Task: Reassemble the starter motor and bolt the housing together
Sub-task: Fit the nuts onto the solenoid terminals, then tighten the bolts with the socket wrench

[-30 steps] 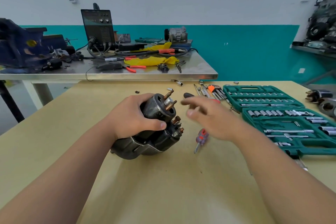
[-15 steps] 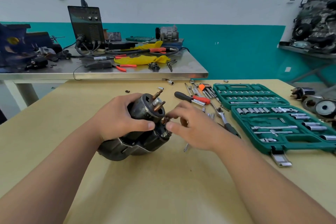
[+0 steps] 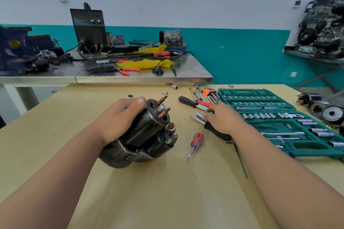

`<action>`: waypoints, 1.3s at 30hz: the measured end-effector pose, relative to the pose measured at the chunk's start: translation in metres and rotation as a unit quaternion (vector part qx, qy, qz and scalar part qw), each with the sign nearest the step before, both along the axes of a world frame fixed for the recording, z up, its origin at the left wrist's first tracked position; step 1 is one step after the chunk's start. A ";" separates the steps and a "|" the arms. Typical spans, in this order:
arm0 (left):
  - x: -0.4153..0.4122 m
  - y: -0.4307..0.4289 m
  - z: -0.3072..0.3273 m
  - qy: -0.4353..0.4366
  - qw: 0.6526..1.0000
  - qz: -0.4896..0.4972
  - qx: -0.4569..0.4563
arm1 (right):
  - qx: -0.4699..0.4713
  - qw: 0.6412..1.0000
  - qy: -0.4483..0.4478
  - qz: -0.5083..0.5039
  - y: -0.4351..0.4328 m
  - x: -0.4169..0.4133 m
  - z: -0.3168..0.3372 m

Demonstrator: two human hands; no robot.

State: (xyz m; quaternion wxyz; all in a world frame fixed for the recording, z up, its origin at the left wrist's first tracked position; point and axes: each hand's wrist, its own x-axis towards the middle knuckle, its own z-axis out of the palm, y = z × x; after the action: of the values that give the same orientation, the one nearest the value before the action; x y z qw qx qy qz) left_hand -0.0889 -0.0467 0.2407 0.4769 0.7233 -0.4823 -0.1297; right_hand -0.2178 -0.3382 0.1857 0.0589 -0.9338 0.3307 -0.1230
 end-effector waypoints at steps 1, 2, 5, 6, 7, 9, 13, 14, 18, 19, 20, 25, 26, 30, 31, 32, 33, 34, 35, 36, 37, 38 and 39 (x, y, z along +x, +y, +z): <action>0.000 -0.001 0.001 0.023 0.999 0.023 0.015 | -0.005 1.000 0.021 0.002 0.003 0.008 0.003; 0.001 -0.003 0.002 0.044 0.997 0.044 0.033 | -0.008 0.998 0.056 0.000 0.007 0.015 0.004; 0.006 -0.011 0.005 0.072 0.991 0.093 0.071 | -0.038 0.988 0.147 -0.013 0.012 0.029 0.001; 0.008 -0.013 0.006 0.072 0.989 0.103 0.078 | -0.047 0.985 0.165 -0.016 0.012 0.031 -0.001; 0.010 -0.016 0.007 0.076 0.987 0.112 0.084 | -0.052 0.983 0.174 -0.016 0.012 0.033 -0.003; 0.015 -0.019 0.009 0.106 0.982 0.126 0.095 | -0.061 0.982 0.178 -0.008 0.011 0.033 -0.003; 0.016 -0.024 0.009 0.115 0.980 0.140 0.083 | -0.144 0.975 0.166 0.022 0.017 0.036 -0.005; 0.017 -0.025 0.008 0.099 0.982 0.139 0.077 | -0.150 0.976 0.157 0.019 0.018 0.036 -0.007; 0.015 -0.023 0.005 0.079 0.986 0.134 0.060 | -0.104 0.995 0.000 -0.009 0.004 0.041 0.004; 0.015 -0.022 0.004 0.079 0.986 0.134 0.056 | -0.099 0.994 -0.036 -0.008 -0.003 0.044 0.010; 0.014 -0.022 0.004 0.078 0.987 0.132 0.055 | -0.093 0.995 -0.039 -0.002 -0.009 0.048 0.016; 0.013 -0.022 0.004 0.075 0.988 0.121 0.054 | -0.050 0.984 0.156 0.074 -0.016 0.070 0.015; 0.014 -0.022 0.004 0.077 0.988 0.122 0.055 | -0.057 0.981 0.171 0.072 -0.015 0.074 0.011; 0.017 -0.023 0.006 0.079 0.984 0.148 0.060 | -0.098 0.982 0.147 0.073 -0.014 0.085 -0.001; 0.019 -0.024 0.006 0.076 0.984 0.149 0.063 | -0.097 0.982 0.139 0.078 -0.014 0.084 -0.001; 0.020 -0.024 0.006 0.078 0.984 0.147 0.064 | -0.086 0.984 0.128 0.088 -0.012 0.081 -0.001; 0.021 -0.024 0.006 0.078 0.986 0.137 0.061 | -0.068 0.988 0.094 0.102 -0.009 0.075 -0.001; 0.021 -0.025 0.006 0.071 0.988 0.121 0.058 | -0.040 0.992 0.031 0.115 -0.003 0.069 0.002; 0.022 -0.025 0.006 0.062 0.991 0.107 0.057 | 0.002 0.989 -0.056 0.136 0.007 0.063 0.007; 0.023 -0.025 0.006 0.059 0.992 0.099 0.054 | 0.058 0.974 -0.148 0.163 0.021 0.057 0.016; 0.022 -0.025 0.007 0.069 0.992 0.093 0.049 | 0.124 0.946 -0.225 0.196 0.038 0.053 0.028; 0.022 -0.025 0.008 0.081 0.992 0.086 0.043 | 0.183 0.915 -0.272 0.236 0.056 0.052 0.040; 0.022 -0.025 0.009 0.082 0.993 0.082 0.036 | 0.230 0.888 -0.290 0.273 0.071 0.053 0.051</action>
State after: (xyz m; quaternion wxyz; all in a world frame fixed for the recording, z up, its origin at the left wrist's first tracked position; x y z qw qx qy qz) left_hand -0.0673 -0.0720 0.2494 0.4974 0.7644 -0.3751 -0.1665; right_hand -0.1648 -0.2668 0.2364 0.3965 -0.8702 0.0498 -0.2883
